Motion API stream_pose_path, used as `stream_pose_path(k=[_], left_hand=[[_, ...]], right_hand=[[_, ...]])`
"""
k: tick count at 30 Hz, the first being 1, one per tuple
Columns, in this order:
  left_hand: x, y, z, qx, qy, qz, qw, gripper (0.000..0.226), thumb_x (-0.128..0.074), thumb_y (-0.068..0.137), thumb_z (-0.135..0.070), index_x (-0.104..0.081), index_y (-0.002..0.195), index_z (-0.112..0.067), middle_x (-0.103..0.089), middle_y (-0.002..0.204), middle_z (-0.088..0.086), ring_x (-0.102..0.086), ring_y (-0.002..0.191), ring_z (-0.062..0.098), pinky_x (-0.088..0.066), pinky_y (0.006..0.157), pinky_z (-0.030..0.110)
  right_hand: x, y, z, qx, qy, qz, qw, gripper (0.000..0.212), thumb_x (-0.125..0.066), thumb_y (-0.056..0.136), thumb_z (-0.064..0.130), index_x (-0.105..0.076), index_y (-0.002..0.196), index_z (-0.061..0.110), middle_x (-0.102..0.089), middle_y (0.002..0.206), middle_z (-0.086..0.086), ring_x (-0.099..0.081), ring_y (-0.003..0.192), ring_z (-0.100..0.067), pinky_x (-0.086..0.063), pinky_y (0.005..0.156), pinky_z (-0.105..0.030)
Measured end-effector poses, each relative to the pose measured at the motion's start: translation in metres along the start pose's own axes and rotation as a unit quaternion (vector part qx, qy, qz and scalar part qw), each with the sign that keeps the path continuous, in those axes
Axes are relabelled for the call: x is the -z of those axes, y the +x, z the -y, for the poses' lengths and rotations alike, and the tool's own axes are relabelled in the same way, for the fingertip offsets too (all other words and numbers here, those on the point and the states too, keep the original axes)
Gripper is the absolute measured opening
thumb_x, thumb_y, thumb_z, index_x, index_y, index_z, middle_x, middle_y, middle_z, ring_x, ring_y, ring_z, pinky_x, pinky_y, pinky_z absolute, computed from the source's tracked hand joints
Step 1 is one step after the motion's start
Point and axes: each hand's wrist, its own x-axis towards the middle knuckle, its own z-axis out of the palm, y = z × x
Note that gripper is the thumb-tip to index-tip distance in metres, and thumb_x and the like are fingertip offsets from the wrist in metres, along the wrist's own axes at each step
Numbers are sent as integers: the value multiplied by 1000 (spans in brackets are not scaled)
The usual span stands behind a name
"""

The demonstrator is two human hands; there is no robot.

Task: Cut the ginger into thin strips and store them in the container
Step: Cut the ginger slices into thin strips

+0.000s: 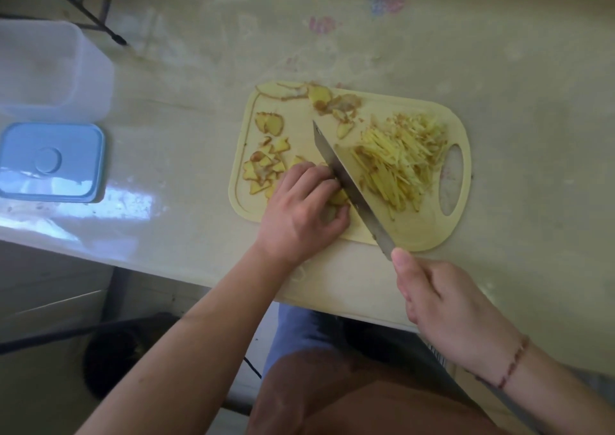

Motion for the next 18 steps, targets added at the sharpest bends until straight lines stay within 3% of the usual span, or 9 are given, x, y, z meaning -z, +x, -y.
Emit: stream_pose_path(k=[9, 11, 14, 18], left_hand=[[7, 6, -2, 5, -41, 20, 999, 17, -75, 83, -13, -73, 89, 3, -68, 90, 14, -63, 88, 36, -53, 80, 44], [17, 9, 7, -9, -75, 56, 996, 17, -75, 86, -9, -74, 96, 5, -68, 98, 16, -63, 94, 37, -53, 85, 44], [34, 3, 25, -38, -84, 106, 990, 22, -58, 97, -6, -71, 111, 7, -66, 122, 20, -64, 109, 37, -52, 97, 43], [29, 1, 26, -32, -52, 80, 995, 22, -52, 97, -2, -72, 100, 7, -69, 116, 20, -68, 103, 36, -54, 92, 42]], right_hand=[[-2, 1, 1, -6, -9, 13, 1000, 79, -14, 74, 90, -34, 57, 15, -37, 43, 4, -35, 42, -9, -33, 52, -31], [4, 3, 1, -21, 15, 19, 1000, 76, -19, 76, 87, -34, 59, 14, -33, 44, 4, -31, 40, -8, -29, 49, -27], [17, 6, 4, -61, 63, 54, 995, 74, -23, 85, 80, -35, 63, 10, -28, 49, 2, -24, 40, -9, -23, 39, -16], [26, 11, 4, -53, 30, 62, 996, 76, -25, 72, 90, -37, 61, 15, -29, 47, 7, -27, 40, -6, -25, 41, -16]])
